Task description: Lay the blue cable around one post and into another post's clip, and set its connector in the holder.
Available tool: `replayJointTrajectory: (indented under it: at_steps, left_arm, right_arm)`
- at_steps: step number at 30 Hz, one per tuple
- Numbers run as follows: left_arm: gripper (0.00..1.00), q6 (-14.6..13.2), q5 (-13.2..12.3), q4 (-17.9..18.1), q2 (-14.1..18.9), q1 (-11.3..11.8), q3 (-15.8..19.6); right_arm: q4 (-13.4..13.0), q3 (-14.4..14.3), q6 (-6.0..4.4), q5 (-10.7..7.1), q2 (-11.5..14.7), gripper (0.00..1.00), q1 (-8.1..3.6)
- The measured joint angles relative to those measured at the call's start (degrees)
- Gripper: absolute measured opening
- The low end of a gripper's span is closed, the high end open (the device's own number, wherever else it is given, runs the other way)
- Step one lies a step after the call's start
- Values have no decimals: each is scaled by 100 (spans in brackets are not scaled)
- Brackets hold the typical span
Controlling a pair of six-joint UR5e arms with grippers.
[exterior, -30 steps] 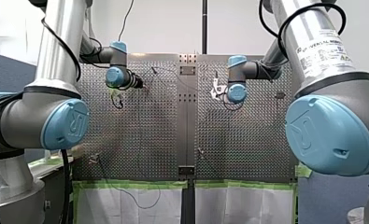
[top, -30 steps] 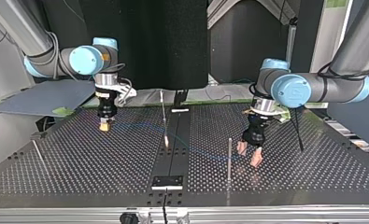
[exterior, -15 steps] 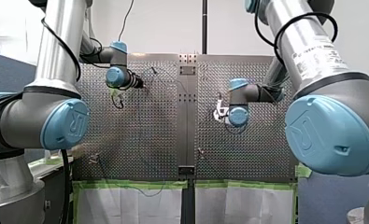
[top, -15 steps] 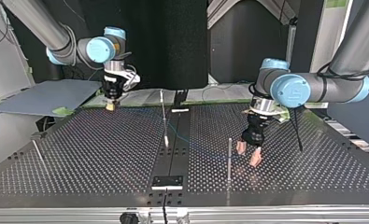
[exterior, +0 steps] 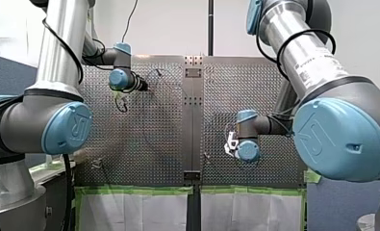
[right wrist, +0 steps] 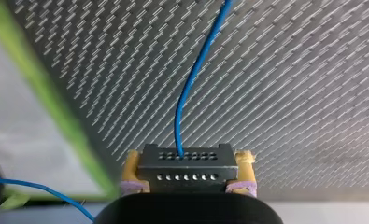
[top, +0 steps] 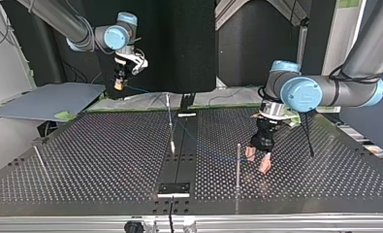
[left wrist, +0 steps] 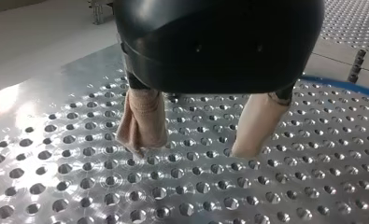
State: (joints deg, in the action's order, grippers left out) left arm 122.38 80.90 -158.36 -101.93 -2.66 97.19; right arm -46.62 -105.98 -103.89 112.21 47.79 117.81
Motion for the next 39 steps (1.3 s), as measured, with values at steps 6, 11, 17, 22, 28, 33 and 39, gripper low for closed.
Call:
replayJointTrajectory:
  at_steps: [6,11,17,22,28,33,39]
  left_arm:
    - [100,-5,0,-6,1,0,0]
    - [100,2,0,-7,-1,0,0]
    - [100,4,6,-7,0,5,-1]
    - [100,10,9,-7,-2,16,0]
    - [100,13,9,-1,0,24,0]
    - [100,13,9,-7,-3,27,0]
    - [100,13,9,-9,-2,30,-1]
  right_arm:
    - [-321,-319,-108,197,-319,0,-58]
    - [-609,-609,-126,240,-610,0,-116]
    - [-977,-891,-139,241,-977,0,-191]
    - [-1237,-768,-93,92,-1236,0,-321]
    - [-1586,-480,151,-224,-1584,0,-488]
    - [-1867,-227,397,-325,-1873,0,-598]
    - [-1770,5,595,-419,-2026,0,-658]
